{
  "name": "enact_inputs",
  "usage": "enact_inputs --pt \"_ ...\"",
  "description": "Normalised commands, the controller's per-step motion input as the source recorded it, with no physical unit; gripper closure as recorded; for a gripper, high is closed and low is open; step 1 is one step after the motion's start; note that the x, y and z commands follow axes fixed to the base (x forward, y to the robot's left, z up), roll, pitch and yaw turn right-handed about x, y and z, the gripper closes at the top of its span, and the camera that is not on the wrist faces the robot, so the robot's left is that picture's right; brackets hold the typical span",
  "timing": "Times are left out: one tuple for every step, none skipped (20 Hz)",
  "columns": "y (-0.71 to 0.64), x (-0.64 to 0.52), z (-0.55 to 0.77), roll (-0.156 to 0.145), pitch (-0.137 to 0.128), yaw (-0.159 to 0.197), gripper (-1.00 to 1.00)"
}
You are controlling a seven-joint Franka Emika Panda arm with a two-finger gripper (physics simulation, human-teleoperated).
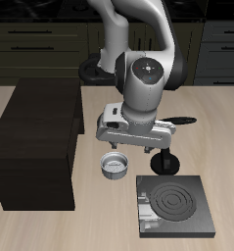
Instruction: Place the ramekin on the stove
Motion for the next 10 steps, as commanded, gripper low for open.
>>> enact_inputs --pt "0.02 -0.04 -0.14 -0.014 -0.054 0.037 -1.0" --pt "0.01 -0.16 -0.26 0.003 -0.012 -0.006 -1.0" --pt "0.13 -0.03 -0.19 0.077 0.034 0.015 -1.0" --pt "0.11 -0.14 -0.22 -0.009 -0.037 0.026 -1.0" --pt "0.09 -0.02 -0.09 0.007 -0.012 -0.003 -1.0" --pt "0.05 -0.17 -0.26 0.036 0.012 -0.05 -1.0" --pt "0.08 0.16 0.01 0.0 0.0 0.0 -1.0" --pt "0.2 -0.05 -0.24 0.071 0.015 0.036 -1.0" --pt "-0.01 -0.01 -0.23 -0.025 -0.033 0.02 -1.0" --pt "0.0 0.03 -0.33 0.009 0.12 -0.087 -1.0"
